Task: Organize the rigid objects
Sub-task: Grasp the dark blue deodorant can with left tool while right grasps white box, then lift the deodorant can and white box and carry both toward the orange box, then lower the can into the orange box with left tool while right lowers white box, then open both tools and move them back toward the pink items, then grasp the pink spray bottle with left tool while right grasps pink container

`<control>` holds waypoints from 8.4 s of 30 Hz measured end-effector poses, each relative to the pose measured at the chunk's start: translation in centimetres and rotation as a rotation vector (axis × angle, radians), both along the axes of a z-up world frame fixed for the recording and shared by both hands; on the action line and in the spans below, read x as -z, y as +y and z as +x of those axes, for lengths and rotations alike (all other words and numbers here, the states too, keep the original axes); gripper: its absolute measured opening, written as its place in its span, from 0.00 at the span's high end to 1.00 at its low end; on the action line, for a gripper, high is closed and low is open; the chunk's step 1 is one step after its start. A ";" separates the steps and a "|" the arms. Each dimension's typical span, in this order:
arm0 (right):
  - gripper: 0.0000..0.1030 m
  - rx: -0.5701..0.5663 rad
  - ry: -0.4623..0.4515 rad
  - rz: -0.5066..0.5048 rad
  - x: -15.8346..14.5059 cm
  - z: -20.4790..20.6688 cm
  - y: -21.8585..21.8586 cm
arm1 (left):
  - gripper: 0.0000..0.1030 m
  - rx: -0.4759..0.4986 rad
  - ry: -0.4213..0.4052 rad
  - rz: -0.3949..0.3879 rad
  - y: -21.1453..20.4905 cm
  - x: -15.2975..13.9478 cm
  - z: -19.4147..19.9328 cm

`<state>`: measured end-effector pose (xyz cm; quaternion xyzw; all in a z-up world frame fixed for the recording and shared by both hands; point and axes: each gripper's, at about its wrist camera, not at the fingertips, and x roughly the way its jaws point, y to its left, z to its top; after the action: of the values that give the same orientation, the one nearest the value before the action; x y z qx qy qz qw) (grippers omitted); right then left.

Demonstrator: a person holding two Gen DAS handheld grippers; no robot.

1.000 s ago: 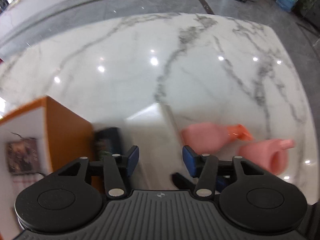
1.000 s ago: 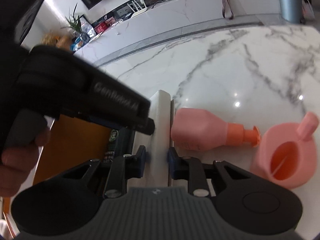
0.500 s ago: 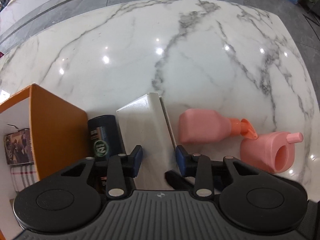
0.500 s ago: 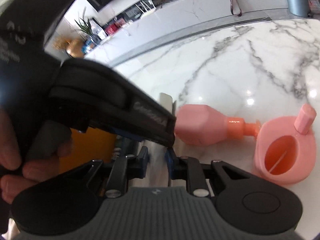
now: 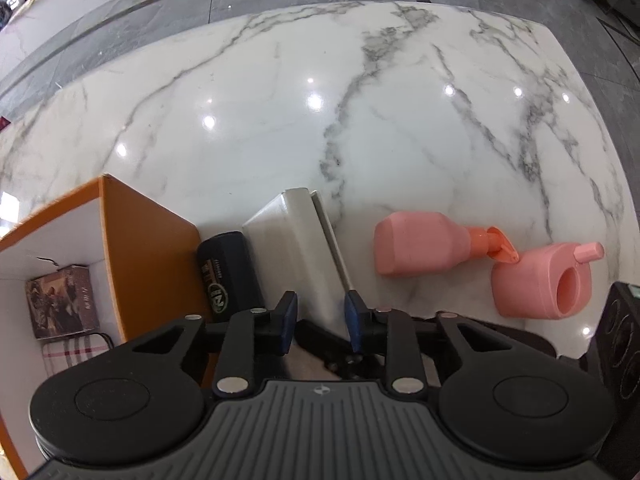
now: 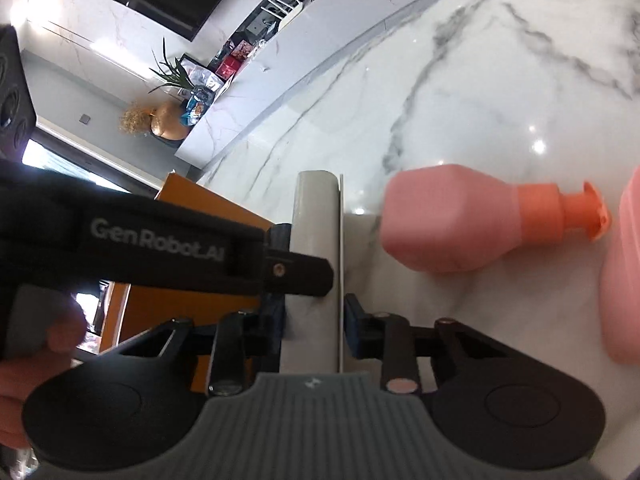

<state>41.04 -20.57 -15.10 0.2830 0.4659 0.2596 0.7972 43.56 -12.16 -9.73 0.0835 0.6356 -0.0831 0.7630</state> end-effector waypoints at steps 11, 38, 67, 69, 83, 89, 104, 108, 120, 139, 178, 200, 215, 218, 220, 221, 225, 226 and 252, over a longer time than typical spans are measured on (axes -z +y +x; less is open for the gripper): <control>0.71 0.024 -0.055 -0.211 -3.0 -0.8 -2.4 | 0.52 0.029 -0.032 0.228 -2.2 0.1 -0.5; 0.71 -0.036 -0.065 -0.183 -2.1 -1.5 -3.7 | 0.66 0.033 -0.024 0.186 -1.8 2.6 -1.5; 0.71 0.078 -0.046 -0.028 -3.7 -3.5 -6.1 | 0.63 -0.077 -0.055 -0.142 2.6 -2.8 -4.3; 0.71 0.097 -0.071 -0.020 -5.1 -4.6 -6.2 | 0.63 -0.073 -0.075 -0.194 3.3 -4.8 -5.0; 0.71 -0.006 -0.235 -0.060 -15.7 -10.4 3.7 | 0.63 -0.190 -0.207 -0.269 16.4 -12.3 -9.3; 0.71 -0.078 -0.215 -0.215 -15.8 -10.2 11.4 | 0.63 -0.291 -0.135 -0.358 21.7 -8.8 -8.5; 0.71 -0.203 -0.225 -0.782 -11.9 -4.0 21.2 | 0.63 -0.384 0.038 -0.565 26.0 -0.2 -1.8; 0.71 -0.267 -0.213 -0.864 -10.7 -2.7 22.8 | 0.63 -0.375 0.064 -0.573 25.8 1.0 -0.6; 0.70 -0.382 -0.194 -0.978 -8.4 -0.5 23.9 | 0.63 -0.328 0.124 -0.479 24.1 3.0 0.9; 0.63 -0.586 -0.229 -0.900 -9.4 0.6 20.8 | 0.56 -0.196 0.069 -0.390 25.3 0.1 -0.7; 0.94 -0.788 -0.356 -0.956 -12.8 -3.0 20.4 | 0.68 0.044 -0.247 -0.329 24.3 -7.5 -9.9; 0.20 0.063 -0.435 -0.625 -18.1 -10.2 -6.0 | 0.24 0.306 -0.586 -0.383 7.1 -13.1 -17.5; 0.30 0.244 -0.289 -0.526 -6.8 -4.1 -9.0 | 0.35 0.668 -0.425 -0.180 -3.1 -4.9 -9.8; 0.32 0.241 -0.307 -0.560 -6.0 -3.0 -8.9 | 0.39 0.732 -0.377 -0.118 -4.4 -3.4 -7.9; 0.39 0.235 -0.325 -0.572 -5.3 -2.4 -8.8 | 0.39 0.761 -0.349 -0.084 -5.2 -2.5 -6.7; 0.41 0.233 -0.330 -0.574 -4.9 -2.2 -8.8 | 0.39 0.774 -0.341 -0.075 -5.5 -2.2 -6.1; 0.47 0.252 -0.346 -0.562 -4.0 -1.6 -9.4 | 0.42 0.813 -0.293 -0.056 -6.9 -1.1 -4.1; 0.47 0.263 -0.353 -0.568 -4.0 -1.6 -9.6 | 0.42 0.821 -0.286 -0.044 -7.3 -0.9 -3.7; 0.47 0.359 -0.415 -0.483 -3.2 -2.8 -13.5 | 0.71 0.895 -0.299 0.112 -12.1 1.6 -4.6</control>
<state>38.26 -34.08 -11.86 0.1052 0.2852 0.0500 0.9514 38.95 -24.27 -11.36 0.4012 0.4239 -0.3565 0.7295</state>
